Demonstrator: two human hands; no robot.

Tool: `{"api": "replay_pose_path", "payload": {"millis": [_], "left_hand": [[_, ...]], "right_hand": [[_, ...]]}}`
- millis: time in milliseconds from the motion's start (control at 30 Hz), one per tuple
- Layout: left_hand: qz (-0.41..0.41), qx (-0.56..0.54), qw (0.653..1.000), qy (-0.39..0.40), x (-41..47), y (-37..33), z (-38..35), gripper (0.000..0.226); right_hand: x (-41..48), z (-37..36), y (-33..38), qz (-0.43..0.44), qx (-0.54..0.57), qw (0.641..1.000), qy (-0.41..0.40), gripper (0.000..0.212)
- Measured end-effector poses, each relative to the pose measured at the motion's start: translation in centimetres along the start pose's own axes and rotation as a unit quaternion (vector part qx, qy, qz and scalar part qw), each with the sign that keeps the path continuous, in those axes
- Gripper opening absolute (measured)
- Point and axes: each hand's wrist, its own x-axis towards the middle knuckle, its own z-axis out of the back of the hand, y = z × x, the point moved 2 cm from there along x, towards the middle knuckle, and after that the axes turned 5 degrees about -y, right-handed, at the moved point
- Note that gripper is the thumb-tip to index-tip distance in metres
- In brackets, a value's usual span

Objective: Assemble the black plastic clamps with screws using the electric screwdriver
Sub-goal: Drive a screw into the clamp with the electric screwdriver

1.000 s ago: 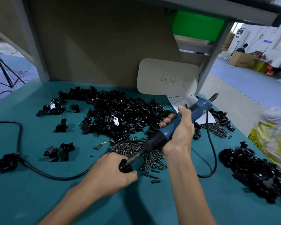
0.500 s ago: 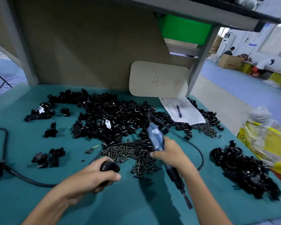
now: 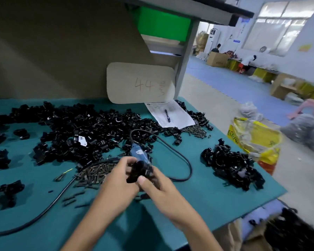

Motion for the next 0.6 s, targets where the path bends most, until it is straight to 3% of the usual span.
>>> {"api": "replay_pose_path", "payload": {"millis": [167, 300, 367, 433, 500, 600], "left_hand": [[-0.062, -0.019, 0.982, 0.175, -1.0, -1.1, -4.9, 0.075], [-0.14, 0.001, 0.978, 0.154, -1.1, -1.7, -5.3, 0.029], [-0.133, -0.039, 0.981, 0.132, -0.9, -1.6, -4.9, 0.004], [-0.109, -0.067, 0.983, 0.128, -1.1, -1.7, -4.0, 0.029], [-0.092, -0.084, 0.987, 0.105, -1.2, -1.6, -2.7, 0.051], [-0.119, -0.074, 0.989, 0.048, -1.5, -1.6, -0.1, 0.062]], "right_hand": [[-3.4, 4.6, -1.6, -0.089, 0.183, 0.966, -0.159, 0.025], [-5.0, 9.5, -2.8, -0.102, 0.175, 0.95, -0.236, 0.019], [-5.4, 12.9, -3.2, -0.089, 0.087, 0.947, -0.295, 0.017], [-5.4, 17.0, -3.4, -0.073, -0.078, 0.93, -0.35, 0.015], [-4.8, 21.3, -3.9, -0.087, -0.239, 0.892, -0.373, 0.024], [-3.1, 26.8, -4.8, -0.109, -0.389, 0.822, -0.4, 0.036]]}}
